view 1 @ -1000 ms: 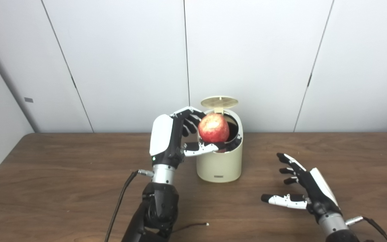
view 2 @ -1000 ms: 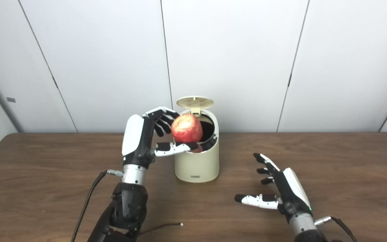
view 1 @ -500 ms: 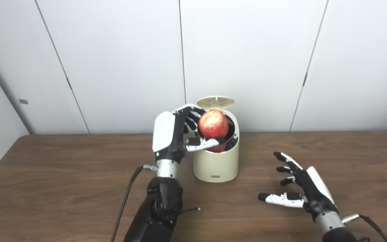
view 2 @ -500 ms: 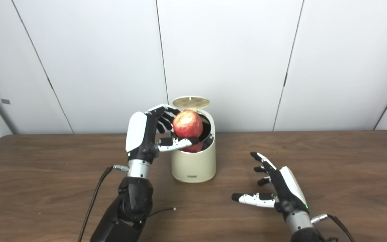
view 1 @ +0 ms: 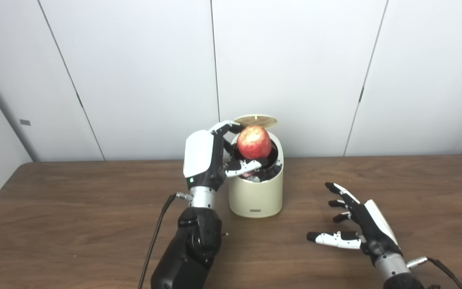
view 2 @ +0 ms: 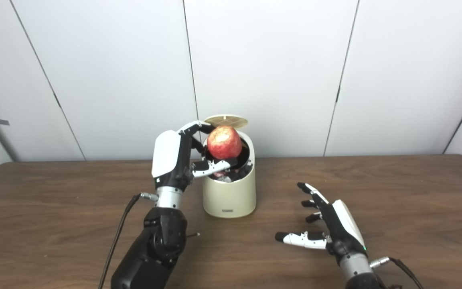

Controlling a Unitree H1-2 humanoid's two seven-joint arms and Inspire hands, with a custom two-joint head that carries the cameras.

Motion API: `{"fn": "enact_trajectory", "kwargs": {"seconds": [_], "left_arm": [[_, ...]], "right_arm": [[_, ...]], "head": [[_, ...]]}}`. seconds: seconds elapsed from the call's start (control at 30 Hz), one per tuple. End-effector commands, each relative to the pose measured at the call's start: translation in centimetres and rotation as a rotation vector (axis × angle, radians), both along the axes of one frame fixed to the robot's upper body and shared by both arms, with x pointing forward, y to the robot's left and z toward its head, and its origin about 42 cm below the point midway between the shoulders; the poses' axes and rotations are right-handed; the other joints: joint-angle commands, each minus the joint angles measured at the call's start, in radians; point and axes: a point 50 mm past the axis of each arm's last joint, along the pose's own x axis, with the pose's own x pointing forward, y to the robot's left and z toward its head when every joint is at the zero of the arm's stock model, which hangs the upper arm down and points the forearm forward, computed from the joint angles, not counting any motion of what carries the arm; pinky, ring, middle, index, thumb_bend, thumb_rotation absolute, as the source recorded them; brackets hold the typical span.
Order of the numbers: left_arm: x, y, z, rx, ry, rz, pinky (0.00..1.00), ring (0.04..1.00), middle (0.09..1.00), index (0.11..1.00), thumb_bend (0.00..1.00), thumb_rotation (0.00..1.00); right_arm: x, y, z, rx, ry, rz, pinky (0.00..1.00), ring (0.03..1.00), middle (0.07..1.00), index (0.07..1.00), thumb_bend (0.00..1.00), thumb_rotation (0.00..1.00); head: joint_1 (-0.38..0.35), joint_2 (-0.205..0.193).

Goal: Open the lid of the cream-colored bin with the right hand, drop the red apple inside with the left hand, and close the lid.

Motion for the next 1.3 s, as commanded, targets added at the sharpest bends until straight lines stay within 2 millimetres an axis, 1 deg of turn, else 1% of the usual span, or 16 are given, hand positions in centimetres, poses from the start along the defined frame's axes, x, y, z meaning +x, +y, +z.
{"fn": "enact_trajectory", "kwargs": {"seconds": [0.0,0.07,0.13,0.2,0.3,0.57,0.6,0.67,0.7,0.8,0.83,0.87,0.9,1.0,1.07,1.27], "left_arm": [[0.5,-0.3,2.0,0.022,-0.040,-0.017,0.60,0.711,0.747,0.734,0.95,0.23],[0.4,-0.2,2.1,0.026,-0.029,-0.021,0.63,0.746,0.779,0.756,0.96,0.27],[0.2,-0.1,2.2,0.025,-0.025,-0.027,0.64,0.756,0.791,0.770,0.98,0.32],[0.0,-0.1,2.3,0.023,-0.031,-0.033,0.64,0.754,0.788,0.779,1.00,0.39],[-0.2,0.0,2.6,0.007,-0.041,-0.043,0.62,0.744,0.790,0.792,1.00,0.45],[-1.1,0.3,2.9,-0.027,-0.055,-0.054,0.56,0.715,0.767,0.784,1.00,0.45],[-1.2,0.3,3.0,-0.042,-0.065,-0.056,0.55,0.699,0.753,0.773,1.00,0.44],[-1.5,0.5,3.0,-0.104,-0.089,-0.061,0.52,0.664,0.724,0.749,0.91,0.39],[-1.6,0.6,3.0,-0.138,-0.102,-0.064,0.47,0.618,0.694,0.719,0.81,0.34],[-1.9,1.2,3.0,-0.197,-0.133,-0.059,0.39,0.542,0.636,0.665,0.65,0.26],[-2.1,1.5,3.0,-0.222,-0.151,-0.060,0.38,0.533,0.629,0.657,0.63,0.25],[-2.2,1.9,3.0,-0.248,-0.167,-0.062,0.36,0.509,0.612,0.634,0.59,0.20],[-2.3,2.2,2.9,-0.271,-0.181,-0.066,0.34,0.486,0.594,0.551,0.54,0.12],[-2.6,3.1,2.9,-0.332,-0.200,-0.075,0.34,0.484,0.587,0.499,0.50,0.07],[-2.8,3.9,2.8,-0.363,-0.210,-0.067,0.35,0.498,0.590,0.495,0.50,0.07],[-3.5,6.8,2.1,-0.442,-0.199,-0.081,0.44,0.574,0.635,0.496,0.50,0.07]], "right_arm": [[0.3,0.2,1.6,-0.008,-0.070,0.012,0.61,0.800,0.905,0.882,0.84,0.28],[0.3,0.3,1.5,-0.007,-0.067,0.014,0.61,0.799,0.906,0.885,0.84,0.28],[0.4,0.3,1.5,-0.004,-0.060,0.014,0.61,0.795,0.906,0.887,0.83,0.27],[0.4,0.4,1.4,-0.004,-0.060,0.015,0.59,0.786,0.904,0.888,0.83,0.27],[0.5,0.4,1.3,-0.007,-0.061,0.016,0.60,0.793,0.905,0.888,0.84,0.27],[0.6,0.5,1.3,-0.004,-0.062,0.020,0.59,0.787,0.906,0.887,0.84,0.28],[0.6,0.5,1.2,-0.003,-0.062,0.020,0.58,0.785,0.905,0.887,0.84,0.28],[0.5,0.6,1.2,-0.004,-0.059,0.020,0.57,0.780,0.907,0.888,0.84,0.28],[0.4,0.6,1.2,-0.004,-0.057,0.019,0.57,0.779,0.908,0.890,0.84,0.29],[0.4,0.5,1.2,-0.008,-0.053,0.015,0.58,0.775,0.903,0.890,0.84,0.29],[0.4,0.4,1.1,-0.008,-0.052,0.014,0.58,0.774,0.902,0.890,0.84,0.29],[0.4,0.4,1.0,-0.006,-0.051,0.015,0.59,0.776,0.901,0.890,0.83,0.29],[0.4,0.3,1.0,-0.005,-0.050,0.015,0.60,0.779,0.901,0.890,0.83,0.28],[0.4,0.2,0.9,-0.009,-0.049,0.013,0.59,0.777,0.900,0.890,0.83,0.29],[0.5,0.2,0.9,-0.009,-0.051,0.012,0.59,0.776,0.900,0.890,0.83,0.29],[0.6,-0.1,1.0,0.005,-0.063,0.011,0.58,0.781,0.902,0.883,0.84,0.28]], "head": [[0.000,0.001],[0.003,0.003],[0.001,0.004],[0.001,0.004],[0.007,0.005],[0.009,0.006],[0.015,0.006],[0.018,0.006],[0.018,0.006],[0.024,0.004],[0.025,0.003],[0.026,0.002],[0.027,0.002],[0.029,0.001],[0.033,0.000],[0.039,0.000]]}}
